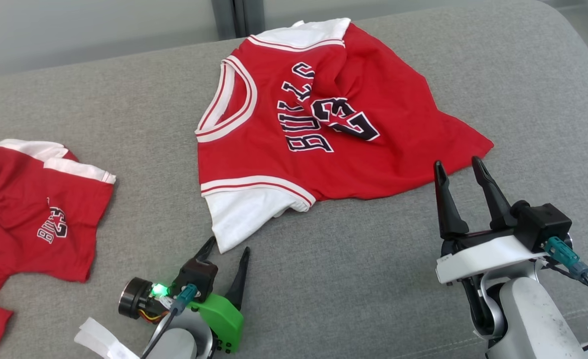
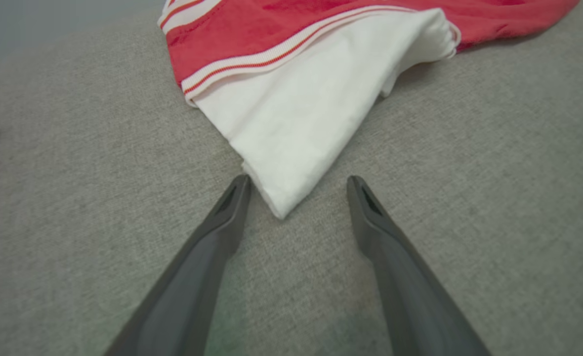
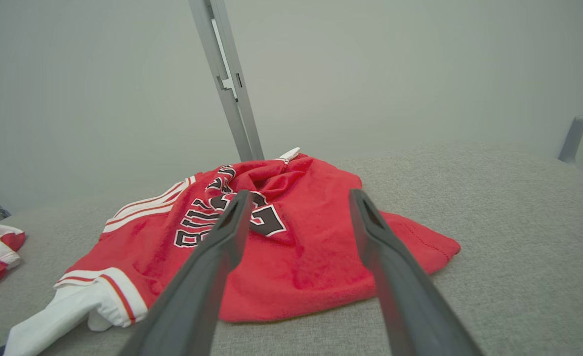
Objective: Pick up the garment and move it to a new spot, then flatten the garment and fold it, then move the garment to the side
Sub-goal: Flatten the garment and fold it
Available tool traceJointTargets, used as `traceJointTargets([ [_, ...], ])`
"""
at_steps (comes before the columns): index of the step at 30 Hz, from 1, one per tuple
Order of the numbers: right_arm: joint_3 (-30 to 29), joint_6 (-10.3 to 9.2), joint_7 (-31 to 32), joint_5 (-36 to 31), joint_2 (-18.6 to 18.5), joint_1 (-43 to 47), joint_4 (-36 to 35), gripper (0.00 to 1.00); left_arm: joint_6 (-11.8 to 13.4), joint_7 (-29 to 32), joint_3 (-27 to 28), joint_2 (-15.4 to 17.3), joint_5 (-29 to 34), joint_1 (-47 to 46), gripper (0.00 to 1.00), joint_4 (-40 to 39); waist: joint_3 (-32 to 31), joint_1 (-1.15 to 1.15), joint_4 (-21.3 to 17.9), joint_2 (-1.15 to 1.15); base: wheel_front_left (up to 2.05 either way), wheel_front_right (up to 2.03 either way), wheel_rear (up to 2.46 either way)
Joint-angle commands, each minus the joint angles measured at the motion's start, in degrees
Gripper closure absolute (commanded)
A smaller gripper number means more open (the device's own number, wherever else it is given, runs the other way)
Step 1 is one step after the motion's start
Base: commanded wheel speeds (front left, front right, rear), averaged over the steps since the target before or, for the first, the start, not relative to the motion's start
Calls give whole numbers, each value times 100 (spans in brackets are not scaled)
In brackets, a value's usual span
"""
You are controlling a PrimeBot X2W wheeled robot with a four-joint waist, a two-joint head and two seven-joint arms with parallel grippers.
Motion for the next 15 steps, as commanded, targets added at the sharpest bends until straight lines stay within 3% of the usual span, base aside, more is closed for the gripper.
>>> traceJointTargets([
  [1,4,0,-17,-31,5,-71,-35,0,50,3,35,28,60,-110,0,38,45,0,-63,0,0,0,0],
  [14,-46,0,-17,-19,35,-85,-30,0,50,3,101,13,126,-91,0,-544,91,0,-128,0,0,0,0],
  [15,-50,0,-17,-21,37,-85,-21,0,5,3,95,16,126,-61,57,-604,83,0,-120,0,0,0,0],
])
